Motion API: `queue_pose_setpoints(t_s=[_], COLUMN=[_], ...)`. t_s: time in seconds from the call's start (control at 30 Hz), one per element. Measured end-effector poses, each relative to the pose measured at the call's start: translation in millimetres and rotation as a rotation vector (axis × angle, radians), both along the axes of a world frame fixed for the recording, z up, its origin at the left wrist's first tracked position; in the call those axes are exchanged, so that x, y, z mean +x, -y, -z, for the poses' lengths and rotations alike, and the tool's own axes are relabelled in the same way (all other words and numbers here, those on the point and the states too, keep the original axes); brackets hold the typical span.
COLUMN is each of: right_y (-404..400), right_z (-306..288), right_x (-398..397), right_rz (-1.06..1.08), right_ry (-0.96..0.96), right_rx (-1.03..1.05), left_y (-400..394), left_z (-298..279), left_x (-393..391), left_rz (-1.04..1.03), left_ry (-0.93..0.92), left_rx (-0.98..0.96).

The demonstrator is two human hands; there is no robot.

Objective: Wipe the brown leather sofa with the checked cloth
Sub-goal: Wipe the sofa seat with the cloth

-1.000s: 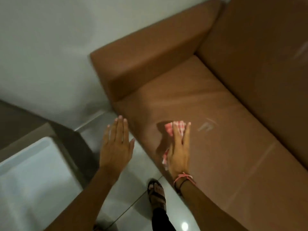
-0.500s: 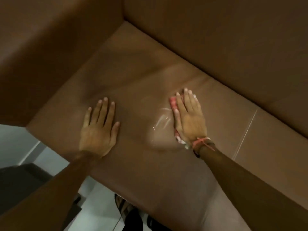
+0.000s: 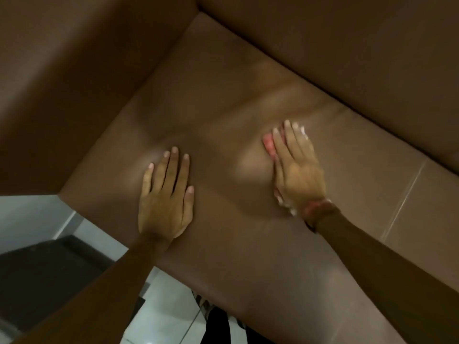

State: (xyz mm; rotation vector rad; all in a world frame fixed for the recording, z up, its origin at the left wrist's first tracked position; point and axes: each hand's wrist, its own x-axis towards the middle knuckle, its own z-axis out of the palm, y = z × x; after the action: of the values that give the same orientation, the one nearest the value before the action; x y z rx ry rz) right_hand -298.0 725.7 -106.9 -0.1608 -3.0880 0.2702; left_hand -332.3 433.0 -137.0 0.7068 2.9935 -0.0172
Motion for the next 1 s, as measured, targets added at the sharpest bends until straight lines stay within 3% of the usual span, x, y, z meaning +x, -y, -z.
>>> queue_pose_setpoints(t_s=[0.07, 0.13, 0.23, 0.3, 0.37, 0.43, 0.5, 0.53, 0.57, 0.67, 0.77, 0.83, 0.9, 1.0], right_y=[38, 82, 91, 47, -6, -28, 1, 28, 59, 128, 89, 39, 7, 30], right_z=[5, 13, 17, 12, 13, 7, 1, 1, 4, 7, 6, 8, 8, 6], right_x=[-48, -45, 55, 111, 113, 67, 20, 16, 27, 136, 211, 193, 135, 41], right_rz=[0.019, -0.153, -0.447, -0.498, -0.424, -0.169, 0.079, 0.105, 0.046, -0.411, -0.657, -0.558, -0.287, 0.118], right_ry=[-0.011, -0.035, 0.035, 0.088, 0.108, 0.026, -0.026, -0.028, -0.031, 0.086, 0.169, 0.167, 0.042, -0.022], right_rx=[-0.022, -0.007, -0.045, 0.003, 0.117, 0.086, 0.023, -0.012, -0.038, -0.159, -0.121, -0.054, -0.013, -0.050], left_y=[1, 2, 3, 2, -1, -1, 0, 0, 1, 1, 1, 0, -1, -1], left_z=[3, 3, 3, 2, 2, 2, 2, 2, 2, 4, 4, 4, 3, 4], left_x=[-1, -1, 0, 1, 2, 5, 5, 4, 5, 4, 7, 7, 7, 7], left_rz=[0.007, 0.009, 0.010, 0.004, -0.005, -0.010, -0.005, -0.002, 0.000, 0.007, 0.006, 0.000, -0.008, -0.001], left_ry=[-0.006, -0.007, 0.007, 0.004, -0.002, -0.013, -0.027, -0.030, -0.031, -0.041, -0.044, -0.049, -0.046, -0.043], left_rx=[0.014, 0.034, 0.042, 0.055, 0.049, 0.047, 0.042, 0.042, 0.051, 0.069, 0.078, 0.067, 0.057, 0.039])
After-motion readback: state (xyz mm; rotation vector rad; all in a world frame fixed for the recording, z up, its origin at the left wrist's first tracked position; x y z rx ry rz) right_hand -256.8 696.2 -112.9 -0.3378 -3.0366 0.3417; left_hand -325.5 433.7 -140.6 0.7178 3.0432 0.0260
